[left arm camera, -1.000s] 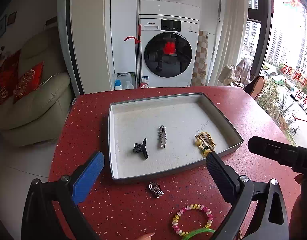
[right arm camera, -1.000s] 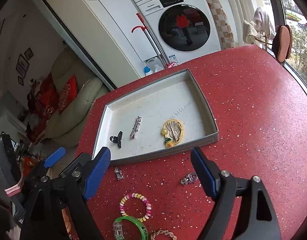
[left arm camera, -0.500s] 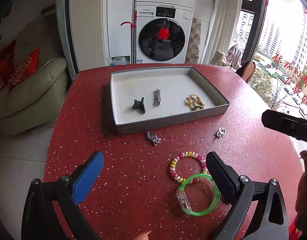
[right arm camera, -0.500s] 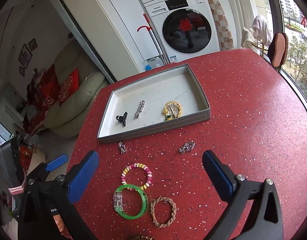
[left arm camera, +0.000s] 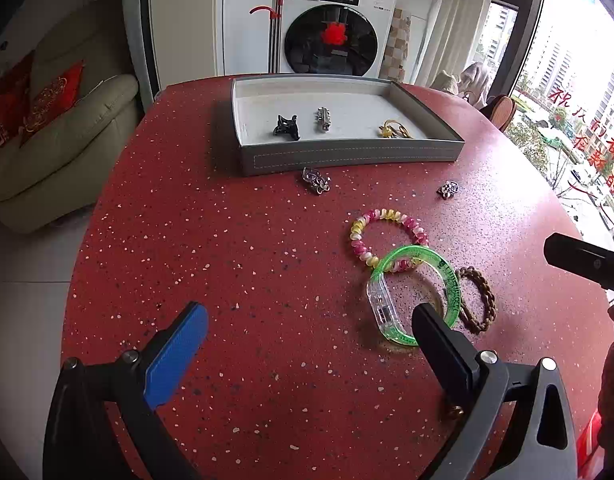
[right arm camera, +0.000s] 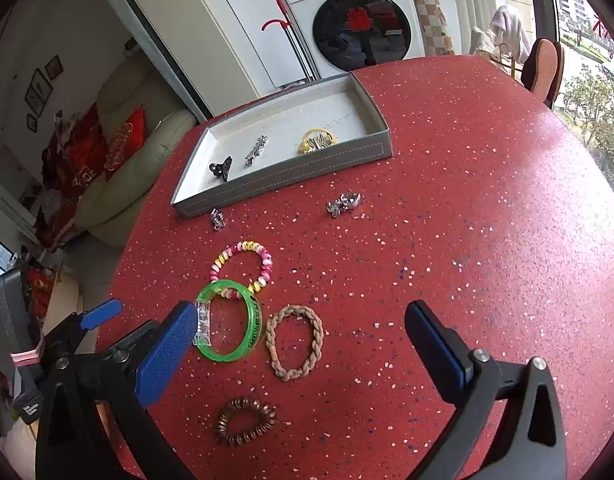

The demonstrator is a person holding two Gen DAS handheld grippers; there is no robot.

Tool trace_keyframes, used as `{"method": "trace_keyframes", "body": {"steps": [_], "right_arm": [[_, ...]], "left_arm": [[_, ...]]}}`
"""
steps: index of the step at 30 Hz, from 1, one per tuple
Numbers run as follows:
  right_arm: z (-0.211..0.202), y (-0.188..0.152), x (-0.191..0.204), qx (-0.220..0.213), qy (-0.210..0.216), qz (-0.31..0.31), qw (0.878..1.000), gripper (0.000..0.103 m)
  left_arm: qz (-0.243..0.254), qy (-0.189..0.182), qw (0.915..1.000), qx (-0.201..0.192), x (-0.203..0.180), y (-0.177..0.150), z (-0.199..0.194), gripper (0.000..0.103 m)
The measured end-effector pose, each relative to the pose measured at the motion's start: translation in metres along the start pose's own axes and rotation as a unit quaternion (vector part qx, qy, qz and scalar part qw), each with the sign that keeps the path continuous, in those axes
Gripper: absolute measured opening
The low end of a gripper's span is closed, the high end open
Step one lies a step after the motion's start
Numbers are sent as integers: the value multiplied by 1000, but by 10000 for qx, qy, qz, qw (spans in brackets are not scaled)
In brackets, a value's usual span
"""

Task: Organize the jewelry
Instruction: 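Move both tools back toward the green bangle and beaded bracelets, then grasp the green bangle with the left tool while the right tool grasps the braided tan bracelet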

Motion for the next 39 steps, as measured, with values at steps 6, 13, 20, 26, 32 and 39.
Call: {"method": "trace_keyframes", "body": {"steps": [6, 13, 20, 26, 32, 39], "right_arm": [[12, -25, -12, 276, -390, -96, 9988, 103], [21, -34, -18, 368, -670, -106, 9970, 103], [27, -34, -15, 363, -879, -319, 9950, 98], [35, -31, -7, 367, -959, -544, 9932, 85], [43, -32, 10, 410, -1197, -1115, 9857, 64], [43, -34, 19, 447, -1177, -1400, 9821, 41]], "left_arm": [[-110, -43, 9998, 141, -3, -15, 6, 103], [-302, -22, 9991, 286, -8, -13, 20, 103], [-242, 77, 9990, 367, -18, -8, 33, 103], [-238, 191, 9988, 383, -20, -5, 40, 103], [-136, 412, 9980, 450, -21, -6, 46, 103], [46, 586, 9976, 379, -23, -6, 44, 90]]}}
Point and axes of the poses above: each gripper's, at about its wrist camera, not at the fingertips, and z roughly the way its jaws point, x to its left, y to its top, the point moved 5 cm from there along z, roughly the way its jaws point, and after that the axes turned 2 degrees about -x, right-handed, at the moved point
